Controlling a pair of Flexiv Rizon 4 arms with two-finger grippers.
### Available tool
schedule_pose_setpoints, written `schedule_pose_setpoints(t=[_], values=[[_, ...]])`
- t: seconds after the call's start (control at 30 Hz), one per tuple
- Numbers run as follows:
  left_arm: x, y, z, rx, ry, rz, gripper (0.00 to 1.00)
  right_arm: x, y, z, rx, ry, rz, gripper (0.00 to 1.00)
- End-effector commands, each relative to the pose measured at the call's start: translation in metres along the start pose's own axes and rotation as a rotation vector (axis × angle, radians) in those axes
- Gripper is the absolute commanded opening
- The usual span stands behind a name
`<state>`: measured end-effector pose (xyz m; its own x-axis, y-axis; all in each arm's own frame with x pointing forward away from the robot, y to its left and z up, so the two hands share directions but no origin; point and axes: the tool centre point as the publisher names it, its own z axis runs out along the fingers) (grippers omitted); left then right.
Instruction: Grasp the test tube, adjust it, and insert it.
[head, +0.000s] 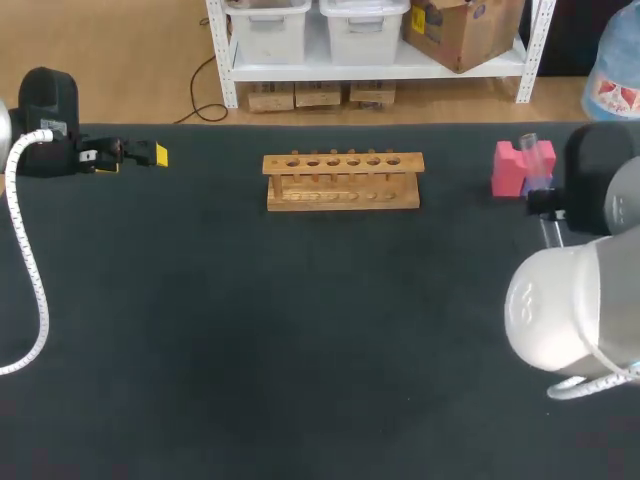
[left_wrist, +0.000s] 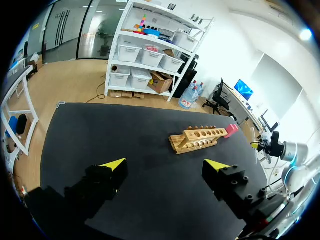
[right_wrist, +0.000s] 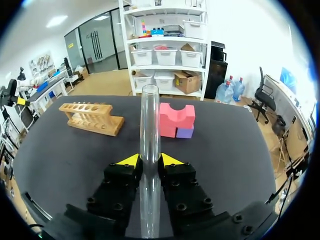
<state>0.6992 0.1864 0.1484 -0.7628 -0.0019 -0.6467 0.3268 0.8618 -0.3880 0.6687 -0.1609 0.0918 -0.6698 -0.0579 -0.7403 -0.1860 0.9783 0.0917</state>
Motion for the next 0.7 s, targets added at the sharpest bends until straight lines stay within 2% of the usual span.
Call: schedule_pose_setpoints(t=[0.03,0.2,0.33,0.43,0.5,0.7], values=[[-0.001,-0.001,0.000,-0.008,0.005,-0.001,1.00,0.000,0.014,-0.006,0.002,-0.016,0.020,0.00],[-0.001,-0.001,0.000,-0.008,0.005,-0.001,1.00,-0.014,0.036,0.003,0.051,-0.035,0.053,0.00],[-0.001,-0.001,0.000,-0.008,0.005,-0.001,1.00,-0.027,0.063,0.016,0.086,-0.036,0.083,0.00],[-0.001,-0.001,0.000,-0.008,0.005,-0.001,1.00,-0.031,0.083,0.031,0.120,-0.047,0.058,0.00],[-0.001,-0.001,0.000,-0.008,0.005,-0.001,1.00,-0.034,0.091,0.043,0.147,-0.044,0.063,0.00],[-0.001,-0.001,0.000,-0.008,0.005,-0.001,1.00,-0.045,0.104,0.053,0.194,-0.057,0.086,0.00]])
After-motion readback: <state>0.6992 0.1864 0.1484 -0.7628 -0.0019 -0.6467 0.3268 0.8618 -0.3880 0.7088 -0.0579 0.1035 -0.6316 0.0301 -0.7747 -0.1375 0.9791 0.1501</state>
